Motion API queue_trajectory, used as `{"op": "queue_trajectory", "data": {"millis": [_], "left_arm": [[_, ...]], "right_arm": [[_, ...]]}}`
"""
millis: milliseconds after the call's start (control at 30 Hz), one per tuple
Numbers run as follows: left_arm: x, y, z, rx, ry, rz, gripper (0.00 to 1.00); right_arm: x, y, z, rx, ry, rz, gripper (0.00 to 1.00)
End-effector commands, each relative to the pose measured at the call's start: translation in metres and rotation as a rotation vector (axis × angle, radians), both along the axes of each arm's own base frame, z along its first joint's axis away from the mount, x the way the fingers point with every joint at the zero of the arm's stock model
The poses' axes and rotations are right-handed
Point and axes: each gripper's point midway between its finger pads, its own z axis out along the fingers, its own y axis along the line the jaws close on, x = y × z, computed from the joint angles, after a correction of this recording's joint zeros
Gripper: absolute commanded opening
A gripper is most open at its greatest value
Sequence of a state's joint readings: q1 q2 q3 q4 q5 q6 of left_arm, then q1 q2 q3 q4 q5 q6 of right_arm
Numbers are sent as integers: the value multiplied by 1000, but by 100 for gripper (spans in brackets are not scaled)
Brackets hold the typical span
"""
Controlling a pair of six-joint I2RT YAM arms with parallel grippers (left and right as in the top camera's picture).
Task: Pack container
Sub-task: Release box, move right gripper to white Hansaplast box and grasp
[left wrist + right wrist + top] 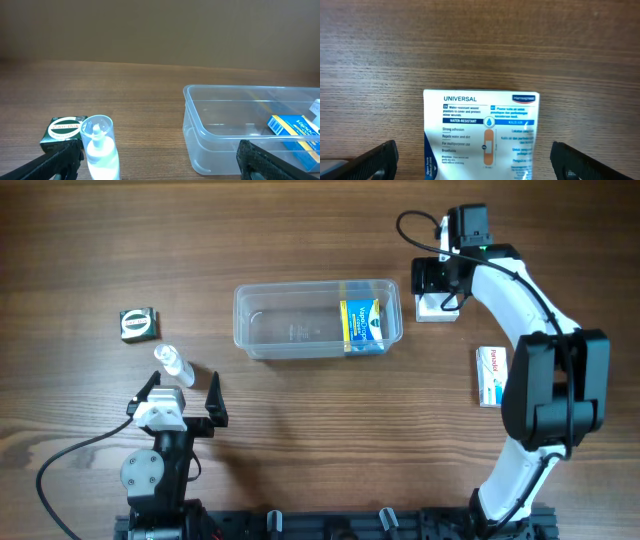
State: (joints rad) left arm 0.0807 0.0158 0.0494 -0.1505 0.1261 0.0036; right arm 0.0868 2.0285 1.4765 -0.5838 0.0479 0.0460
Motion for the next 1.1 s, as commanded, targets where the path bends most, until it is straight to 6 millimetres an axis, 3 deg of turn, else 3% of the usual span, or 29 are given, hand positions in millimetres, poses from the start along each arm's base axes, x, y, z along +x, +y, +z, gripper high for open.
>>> {"op": "queue_trajectory", "data": {"millis": [0,333,500,900,1067], "left_arm": [[0,0,-3,17,4,-7,100],[0,0,-2,17,3,-7,100],[0,0,-2,17,3,-7,100],[0,0,-2,17,3,-7,100],[0,0,-2,17,3,-7,100]], "right_arm": [[2,4,-8,18,10,23,99],[-12,3,-42,32,110,-33,99],[-15,1,-45,31,124,-53,98],[-19,-2,-45,23,138,-84,75],[-17,-2,-39,25,124,-83,72]]}}
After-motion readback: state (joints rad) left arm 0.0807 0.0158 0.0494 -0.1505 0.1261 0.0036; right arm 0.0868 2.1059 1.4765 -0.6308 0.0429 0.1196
